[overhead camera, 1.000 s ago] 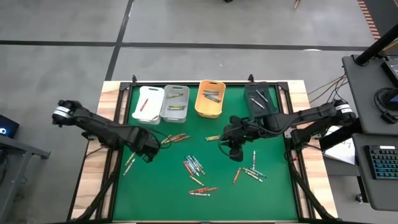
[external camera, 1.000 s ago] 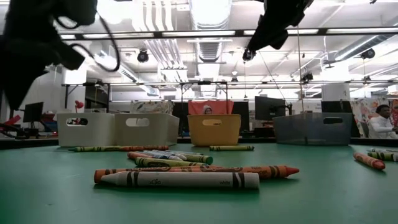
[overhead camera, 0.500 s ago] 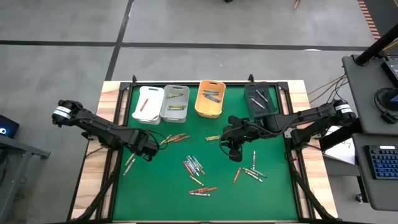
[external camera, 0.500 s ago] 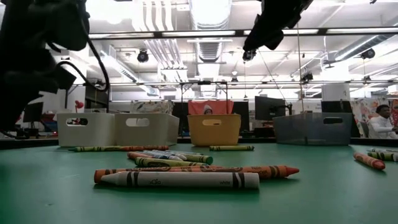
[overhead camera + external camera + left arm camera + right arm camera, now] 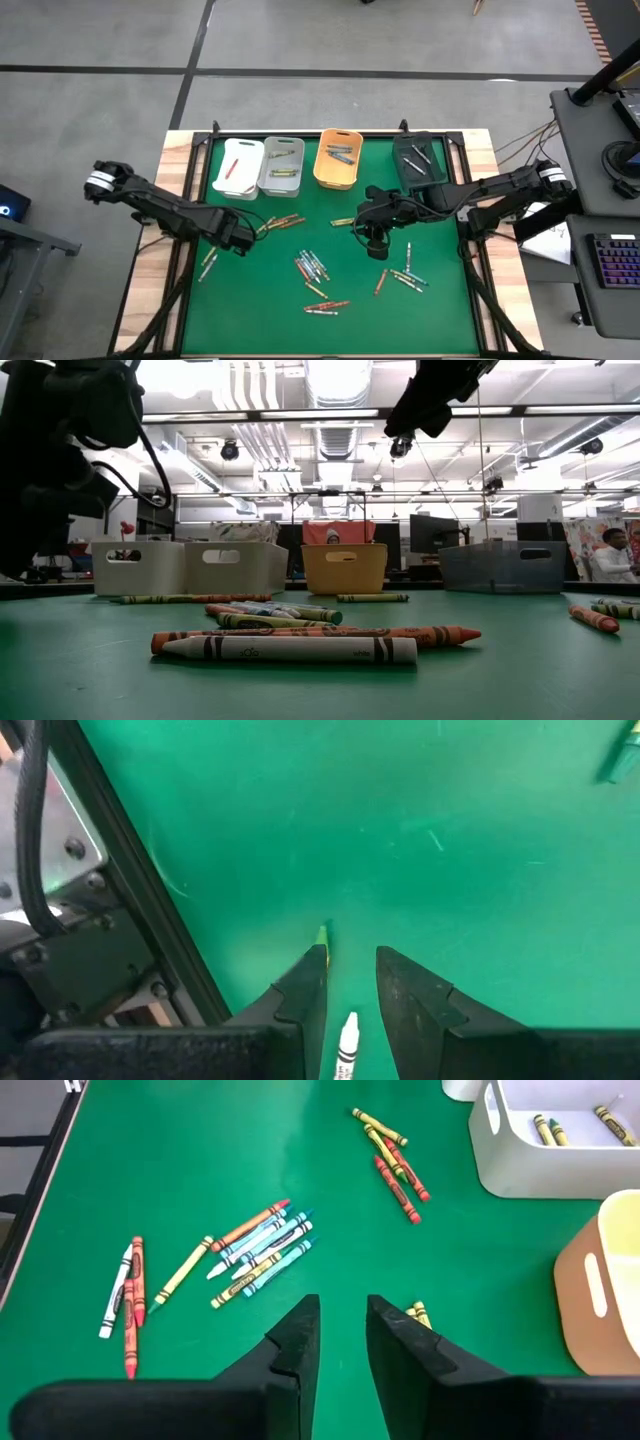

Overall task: Sort crayons
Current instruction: Put the green crayon into the gray bin

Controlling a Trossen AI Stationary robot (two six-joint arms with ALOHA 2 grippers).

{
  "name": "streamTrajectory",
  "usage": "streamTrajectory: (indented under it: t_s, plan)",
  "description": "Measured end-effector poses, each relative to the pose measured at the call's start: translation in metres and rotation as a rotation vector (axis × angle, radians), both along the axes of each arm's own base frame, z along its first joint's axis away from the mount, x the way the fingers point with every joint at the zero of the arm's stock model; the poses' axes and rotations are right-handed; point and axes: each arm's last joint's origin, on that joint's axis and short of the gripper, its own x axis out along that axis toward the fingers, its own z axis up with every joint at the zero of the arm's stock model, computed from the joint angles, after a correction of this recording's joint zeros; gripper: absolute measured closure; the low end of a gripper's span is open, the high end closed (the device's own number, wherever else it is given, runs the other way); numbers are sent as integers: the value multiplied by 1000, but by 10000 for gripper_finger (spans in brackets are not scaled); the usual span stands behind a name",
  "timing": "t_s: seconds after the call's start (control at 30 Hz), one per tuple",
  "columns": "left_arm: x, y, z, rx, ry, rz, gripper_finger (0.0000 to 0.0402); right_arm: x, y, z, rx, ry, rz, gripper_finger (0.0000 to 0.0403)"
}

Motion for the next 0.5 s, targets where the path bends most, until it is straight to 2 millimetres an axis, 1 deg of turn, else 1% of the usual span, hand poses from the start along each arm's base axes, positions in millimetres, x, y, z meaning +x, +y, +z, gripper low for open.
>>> streamTrajectory:
  t_s: [0.13,0.27,0.5]
  plan:
    - [1,-1,-5,-12,29,28,329,0,0,0,0,0,0,332]
    - [4,-5,-12,-93,87,36,329,0,0,0,0,0,0,329]
    - [5,-5,-24,-69,170,21,329,0,0,0,0,0,0,327]
